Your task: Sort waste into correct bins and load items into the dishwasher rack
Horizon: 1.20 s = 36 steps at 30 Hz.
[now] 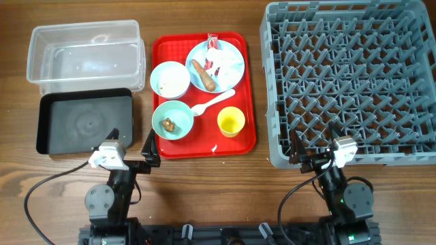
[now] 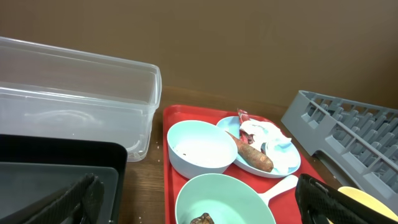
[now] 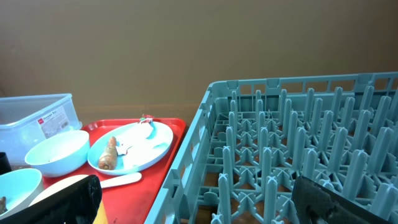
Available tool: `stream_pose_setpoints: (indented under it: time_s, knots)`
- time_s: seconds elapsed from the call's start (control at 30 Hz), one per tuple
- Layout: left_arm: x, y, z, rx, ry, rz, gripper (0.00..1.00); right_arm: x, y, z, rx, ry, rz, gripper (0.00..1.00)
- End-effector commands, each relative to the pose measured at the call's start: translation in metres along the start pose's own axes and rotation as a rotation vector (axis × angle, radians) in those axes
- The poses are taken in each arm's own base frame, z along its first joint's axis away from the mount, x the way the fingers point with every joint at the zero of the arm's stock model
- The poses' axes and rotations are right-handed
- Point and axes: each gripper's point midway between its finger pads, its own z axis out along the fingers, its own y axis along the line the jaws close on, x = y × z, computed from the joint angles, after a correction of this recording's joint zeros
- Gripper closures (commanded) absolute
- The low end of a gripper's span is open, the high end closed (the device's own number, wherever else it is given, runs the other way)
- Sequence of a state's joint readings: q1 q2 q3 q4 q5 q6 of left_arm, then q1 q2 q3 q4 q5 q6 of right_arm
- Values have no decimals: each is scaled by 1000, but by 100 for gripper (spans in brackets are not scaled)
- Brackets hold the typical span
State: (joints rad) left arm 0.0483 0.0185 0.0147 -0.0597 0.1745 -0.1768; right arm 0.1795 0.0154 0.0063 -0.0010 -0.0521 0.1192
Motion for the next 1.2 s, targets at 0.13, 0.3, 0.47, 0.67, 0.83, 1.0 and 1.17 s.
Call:
stream_pose_setpoints:
  time_s: [0.13, 0.3, 0.47, 0.67, 0.83, 1.0, 1.17]
  knots:
    - [2, 0, 0, 6, -2, 5, 0, 0, 2, 0, -12, -2, 14, 0]
    - [2, 0, 0, 6, -2, 5, 0, 0, 2, 0, -12, -2, 14, 0]
    - [2, 0, 0, 7, -2, 5, 0, 0, 2, 0, -12, -2, 14, 0]
    - [2, 0, 0, 6, -2, 5, 0, 0, 2, 0, -12, -2, 14, 0]
    - [2, 0, 0, 6, -2, 5, 0, 0, 2, 0, -12, -2, 14, 0]
    - [2, 0, 0, 6, -2, 5, 0, 0, 2, 0, -12, -2, 14, 0]
    - [-2, 10, 0, -51, -20, 6, 0, -1, 2, 0, -12, -3, 14, 0]
